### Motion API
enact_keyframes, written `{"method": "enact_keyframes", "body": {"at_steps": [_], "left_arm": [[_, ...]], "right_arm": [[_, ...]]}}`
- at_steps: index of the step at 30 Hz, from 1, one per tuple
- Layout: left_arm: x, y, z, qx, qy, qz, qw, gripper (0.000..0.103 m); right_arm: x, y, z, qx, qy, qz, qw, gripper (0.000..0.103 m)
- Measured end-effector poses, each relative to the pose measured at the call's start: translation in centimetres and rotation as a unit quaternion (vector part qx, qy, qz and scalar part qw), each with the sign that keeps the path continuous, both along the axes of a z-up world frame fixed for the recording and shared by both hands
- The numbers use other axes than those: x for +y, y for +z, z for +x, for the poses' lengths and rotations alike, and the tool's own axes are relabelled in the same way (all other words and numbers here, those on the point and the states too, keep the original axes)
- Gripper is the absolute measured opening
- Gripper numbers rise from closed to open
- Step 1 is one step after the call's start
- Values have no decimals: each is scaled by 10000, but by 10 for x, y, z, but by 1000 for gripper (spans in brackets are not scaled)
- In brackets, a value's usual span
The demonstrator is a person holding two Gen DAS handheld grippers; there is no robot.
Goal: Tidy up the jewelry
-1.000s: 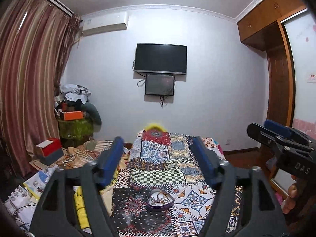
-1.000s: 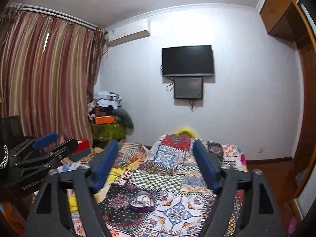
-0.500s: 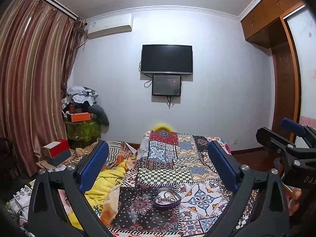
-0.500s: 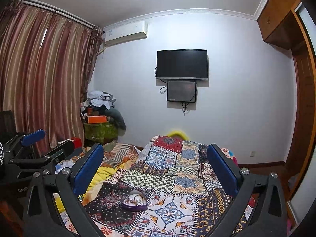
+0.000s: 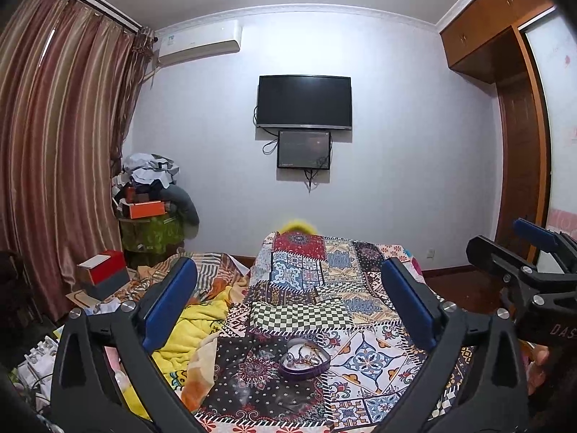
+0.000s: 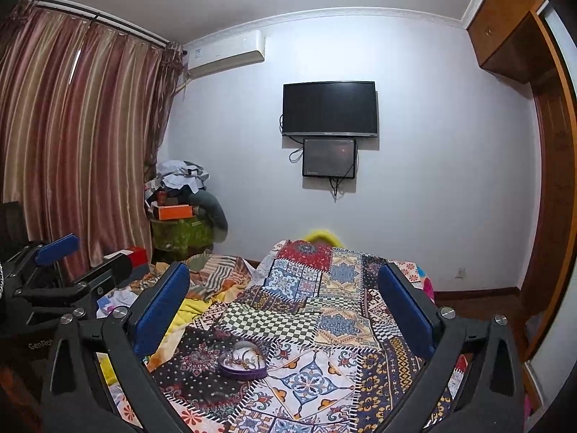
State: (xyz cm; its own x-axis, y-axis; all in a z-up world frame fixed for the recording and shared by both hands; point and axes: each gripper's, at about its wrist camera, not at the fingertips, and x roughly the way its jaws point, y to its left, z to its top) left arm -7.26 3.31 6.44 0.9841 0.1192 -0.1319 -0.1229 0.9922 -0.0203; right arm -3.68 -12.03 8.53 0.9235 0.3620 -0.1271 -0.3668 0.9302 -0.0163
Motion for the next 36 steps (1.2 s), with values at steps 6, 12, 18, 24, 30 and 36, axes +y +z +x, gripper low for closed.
{"method": "enact_keyframes", "body": {"at_steps": [6,12,18,24,30,36], "left_arm": [[0,0,2,33,-7,-11,10000,102],[-1,-1,4,38,12,10,10000,102],[-1,-1,4,42,10,-3,10000,102],[-1,-2,4,57,-4,-51,10000,103],[0,-3,5,81,-34,-65,9999,103],[0,-4,6,107,-58,-93,9999,103]], "right_arm": [[1,-1,0,55,-1,-2,10000,103],[-3,-1,1,115,-2,20,9999,103],[-4,0,3,147,10,18,9999,103],[-5,0,4,155,14,28,9999,103],[-6,-2,6,188,24,23,9998,103],[-6,-2,6,202,24,16,9998,103]]}}
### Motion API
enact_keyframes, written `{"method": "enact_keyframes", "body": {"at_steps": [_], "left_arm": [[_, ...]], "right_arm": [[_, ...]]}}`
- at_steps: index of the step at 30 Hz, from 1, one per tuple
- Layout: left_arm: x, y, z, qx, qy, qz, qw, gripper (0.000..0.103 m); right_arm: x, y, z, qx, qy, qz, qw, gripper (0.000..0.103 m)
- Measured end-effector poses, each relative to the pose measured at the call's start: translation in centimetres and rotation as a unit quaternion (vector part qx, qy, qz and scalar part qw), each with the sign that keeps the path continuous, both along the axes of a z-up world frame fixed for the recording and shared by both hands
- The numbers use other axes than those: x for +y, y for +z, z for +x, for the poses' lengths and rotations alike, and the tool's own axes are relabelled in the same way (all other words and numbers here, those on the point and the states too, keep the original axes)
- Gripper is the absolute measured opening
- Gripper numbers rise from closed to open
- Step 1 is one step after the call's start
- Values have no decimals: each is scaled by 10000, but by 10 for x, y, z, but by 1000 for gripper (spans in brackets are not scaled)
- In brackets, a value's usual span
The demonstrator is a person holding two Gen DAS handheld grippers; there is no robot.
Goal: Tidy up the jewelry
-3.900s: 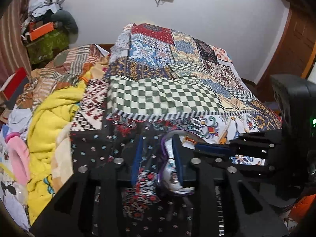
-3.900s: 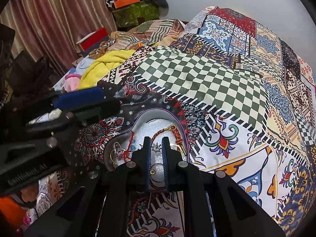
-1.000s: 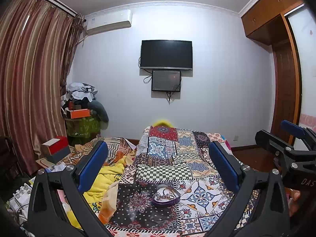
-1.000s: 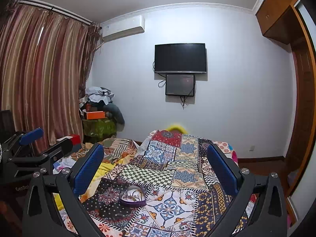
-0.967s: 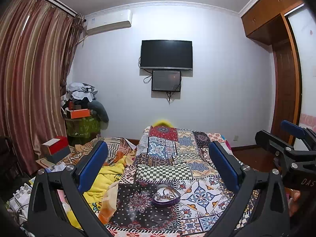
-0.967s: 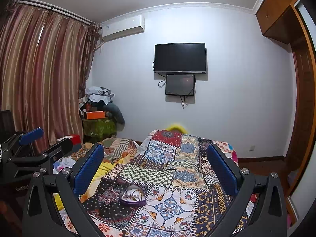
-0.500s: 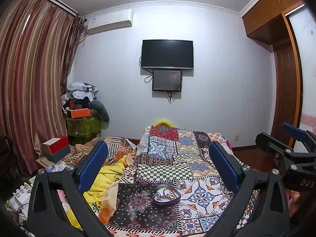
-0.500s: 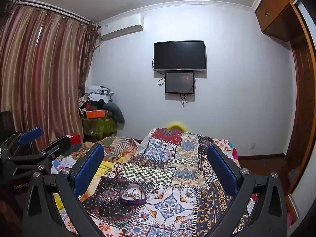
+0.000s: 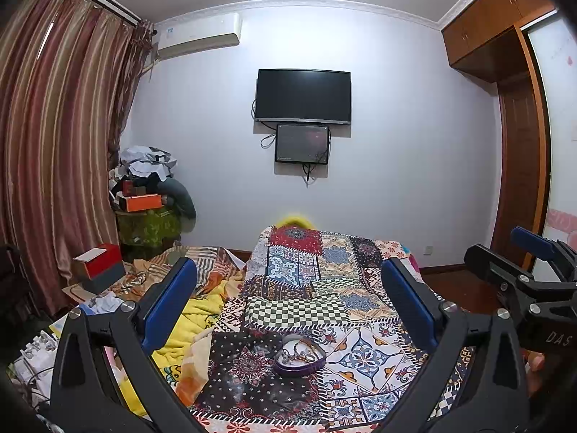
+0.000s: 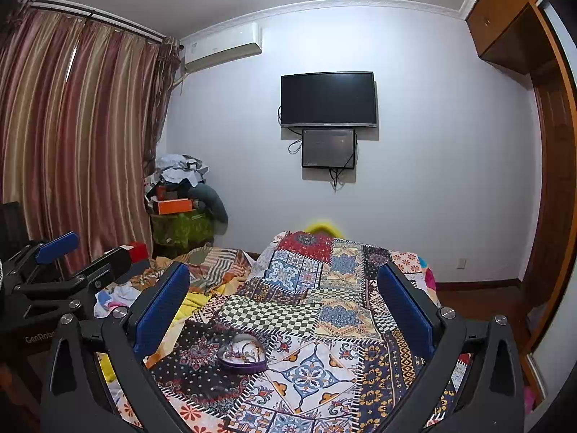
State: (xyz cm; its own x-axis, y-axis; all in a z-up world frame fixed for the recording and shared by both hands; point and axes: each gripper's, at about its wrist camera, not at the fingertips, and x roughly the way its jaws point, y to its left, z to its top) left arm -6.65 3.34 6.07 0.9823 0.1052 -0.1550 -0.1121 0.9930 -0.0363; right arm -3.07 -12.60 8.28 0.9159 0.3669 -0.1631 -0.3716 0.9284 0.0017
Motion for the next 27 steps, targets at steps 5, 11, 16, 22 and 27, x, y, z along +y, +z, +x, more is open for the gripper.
{"method": "enact_keyframes", "body": {"at_steps": [5,11,16,22,27], "left_arm": [[0,-1,1,29,-14,-38,10000,103],[0,-1,1,36,-32,-51,10000,103],[-2,-1,1,57,-61,-42,10000,103],[-4,-1,1,59,-79,-34,9999,102],[-2,-2,4,96,-77,-77,9999,103]], "right_arm": [[-1,-2,1,23,4,7,10000,103],[-2,-3,3,43,1,16,10000,103],[-3,-3,4,61,4,29,10000,103],[-4,-3,5,65,1,23,10000,103],[-4,-4,4,74,-25,-5,10000,103]]}}
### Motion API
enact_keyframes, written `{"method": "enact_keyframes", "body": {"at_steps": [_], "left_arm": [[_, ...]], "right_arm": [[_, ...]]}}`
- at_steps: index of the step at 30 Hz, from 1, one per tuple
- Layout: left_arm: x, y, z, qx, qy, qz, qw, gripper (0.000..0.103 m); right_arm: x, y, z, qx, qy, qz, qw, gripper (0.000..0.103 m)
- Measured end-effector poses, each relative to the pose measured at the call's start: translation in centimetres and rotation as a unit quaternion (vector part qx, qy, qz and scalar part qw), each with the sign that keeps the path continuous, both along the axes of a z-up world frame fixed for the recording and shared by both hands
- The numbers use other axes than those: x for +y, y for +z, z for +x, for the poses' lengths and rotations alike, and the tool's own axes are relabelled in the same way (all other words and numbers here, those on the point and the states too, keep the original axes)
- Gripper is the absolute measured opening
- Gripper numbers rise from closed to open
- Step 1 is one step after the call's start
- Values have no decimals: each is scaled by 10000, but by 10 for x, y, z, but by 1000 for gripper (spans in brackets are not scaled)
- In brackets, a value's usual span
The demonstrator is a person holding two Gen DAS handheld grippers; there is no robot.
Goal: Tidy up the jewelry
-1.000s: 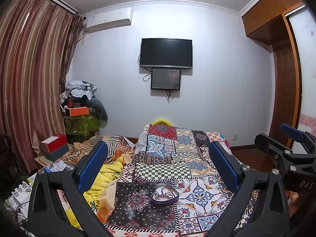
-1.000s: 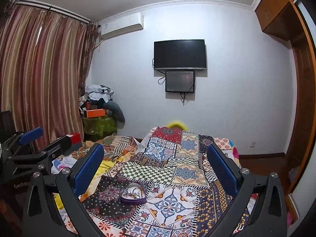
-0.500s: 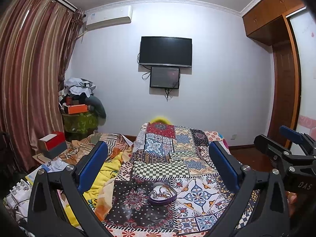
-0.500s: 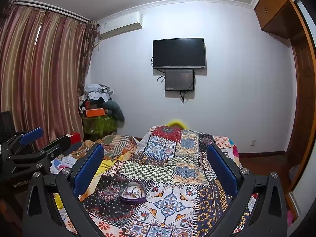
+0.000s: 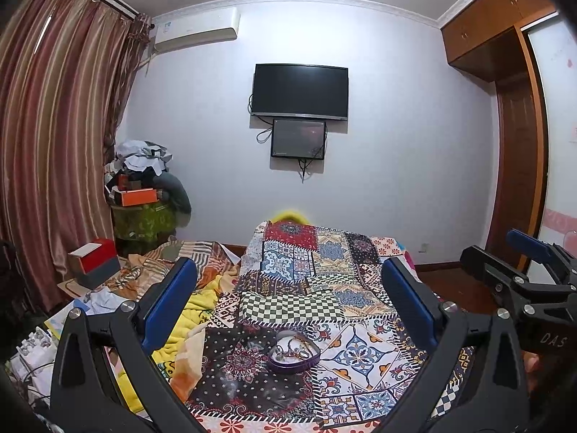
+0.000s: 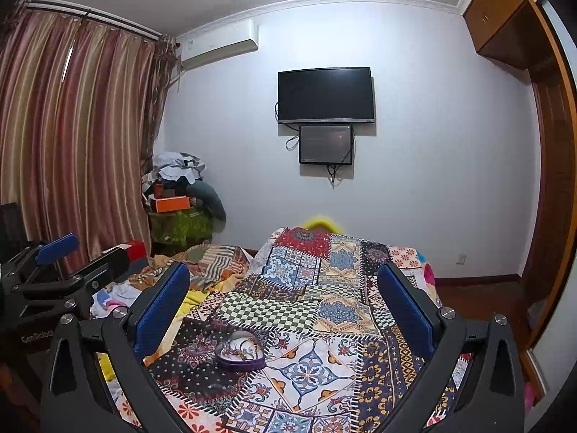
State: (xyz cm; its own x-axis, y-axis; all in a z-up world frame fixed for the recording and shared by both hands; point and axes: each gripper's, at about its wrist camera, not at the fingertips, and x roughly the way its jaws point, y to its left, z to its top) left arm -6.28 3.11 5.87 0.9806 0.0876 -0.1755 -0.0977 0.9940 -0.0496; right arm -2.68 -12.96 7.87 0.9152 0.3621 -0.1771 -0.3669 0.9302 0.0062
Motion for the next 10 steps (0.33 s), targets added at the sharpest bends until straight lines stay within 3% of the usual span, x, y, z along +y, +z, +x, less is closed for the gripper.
{"method": "enact_keyframes", "body": {"at_steps": [10], "left_arm": [[4,-3,5,76,-28,-103,9999,103]], "right_arm": [[0,-2,3,62,-4,-4,10000,103]]}}
